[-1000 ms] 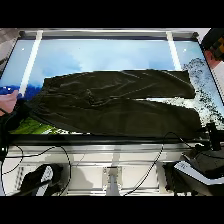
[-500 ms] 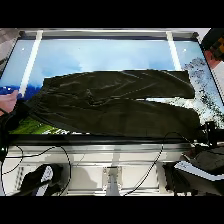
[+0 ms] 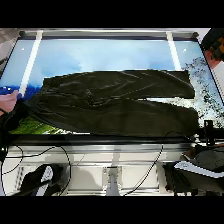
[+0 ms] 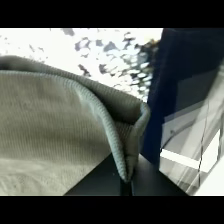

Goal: Fold the clothes and pants, and hang the long-sleeved shirts on hangers.

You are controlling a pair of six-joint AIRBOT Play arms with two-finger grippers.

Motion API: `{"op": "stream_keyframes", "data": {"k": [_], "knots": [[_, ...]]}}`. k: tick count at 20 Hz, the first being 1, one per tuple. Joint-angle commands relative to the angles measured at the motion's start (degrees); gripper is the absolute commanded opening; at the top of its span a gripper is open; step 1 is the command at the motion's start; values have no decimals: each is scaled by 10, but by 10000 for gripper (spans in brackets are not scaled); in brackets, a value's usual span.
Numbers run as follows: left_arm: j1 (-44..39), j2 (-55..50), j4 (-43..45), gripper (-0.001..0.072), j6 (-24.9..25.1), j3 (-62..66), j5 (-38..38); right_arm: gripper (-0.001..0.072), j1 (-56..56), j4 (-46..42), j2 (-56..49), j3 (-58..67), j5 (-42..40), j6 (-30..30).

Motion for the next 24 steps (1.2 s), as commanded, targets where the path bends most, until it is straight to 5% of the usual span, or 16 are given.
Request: {"op": "stream_keyframes", "data": {"k": [1,8,19,24], "knots": [[2,0,2,28,0,1,-13,13,0,-10,13,3,30,-37],[2,75,-3,27,0,24,-26,14,0,-24,130,29,85,-85],[2,266,49,28,0,27,327,15,21,19,154,200,181,-79],[2,308,52,27,30,26,384,14,80,16,154,235,178,-77]]}}
